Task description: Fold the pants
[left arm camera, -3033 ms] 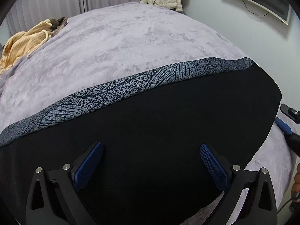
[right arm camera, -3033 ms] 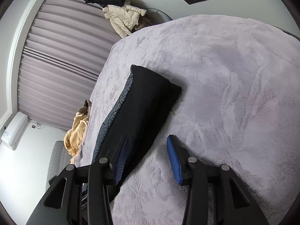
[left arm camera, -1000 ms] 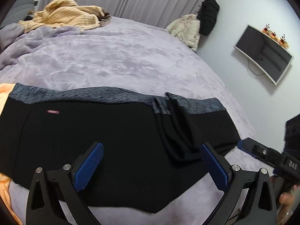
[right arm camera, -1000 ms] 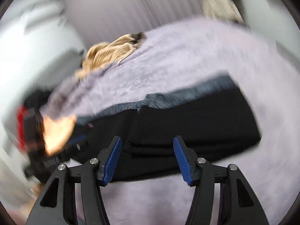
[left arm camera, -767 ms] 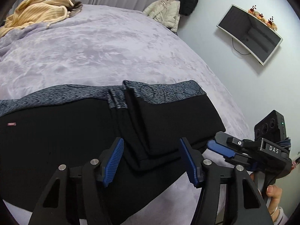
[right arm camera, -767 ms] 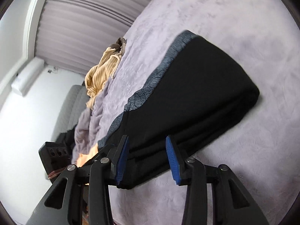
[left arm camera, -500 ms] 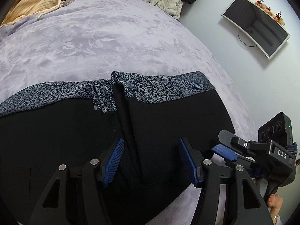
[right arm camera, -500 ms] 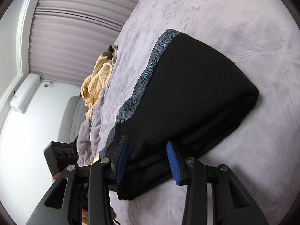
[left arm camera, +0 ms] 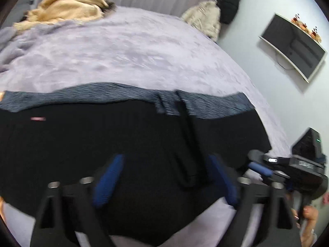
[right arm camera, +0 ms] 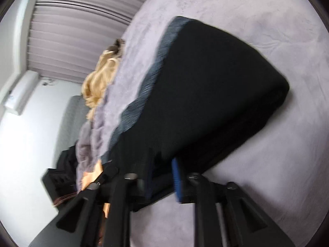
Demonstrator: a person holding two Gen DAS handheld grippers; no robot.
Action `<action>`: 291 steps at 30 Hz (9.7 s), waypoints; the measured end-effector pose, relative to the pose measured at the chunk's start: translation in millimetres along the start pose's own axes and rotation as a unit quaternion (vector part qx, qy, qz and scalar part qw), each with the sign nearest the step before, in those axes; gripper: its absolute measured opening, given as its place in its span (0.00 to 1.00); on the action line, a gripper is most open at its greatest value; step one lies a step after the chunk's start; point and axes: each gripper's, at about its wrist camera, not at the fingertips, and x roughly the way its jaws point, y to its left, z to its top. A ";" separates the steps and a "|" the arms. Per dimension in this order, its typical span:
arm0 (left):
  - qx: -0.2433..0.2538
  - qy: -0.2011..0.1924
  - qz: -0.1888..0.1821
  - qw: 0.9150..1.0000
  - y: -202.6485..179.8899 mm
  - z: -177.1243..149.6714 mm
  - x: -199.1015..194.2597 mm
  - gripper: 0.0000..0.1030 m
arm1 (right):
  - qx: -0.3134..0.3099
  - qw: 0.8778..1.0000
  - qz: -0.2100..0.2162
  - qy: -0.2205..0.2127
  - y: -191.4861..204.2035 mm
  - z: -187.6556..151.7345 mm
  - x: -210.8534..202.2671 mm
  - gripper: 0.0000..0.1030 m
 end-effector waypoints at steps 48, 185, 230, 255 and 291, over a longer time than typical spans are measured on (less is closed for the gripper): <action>0.086 0.021 -0.018 0.996 -94.2 67.8 51.4 0.92 | -0.166 0.978 -0.127 -0.026 34.2 127.1 -2.8 0.10; 0.017 -0.062 0.317 0.946 114.1 -43.2 -21.5 0.48 | -0.577 0.741 -0.155 0.307 370.6 -146.3 244.2 0.56; 0.320 0.008 0.132 0.938 -201.8 -40.9 58.4 0.49 | -0.106 0.992 -0.004 0.069 -22.5 80.5 -19.4 0.18; 0.063 0.048 0.079 0.994 -32.7 28.0 28.4 0.86 | -0.216 0.966 -0.144 0.009 2.2 41.1 -18.4 0.26; 0.081 0.031 0.129 0.988 -54.0 44.0 12.2 1.00 | -0.206 0.966 -0.142 -0.059 7.6 9.3 -58.0 0.37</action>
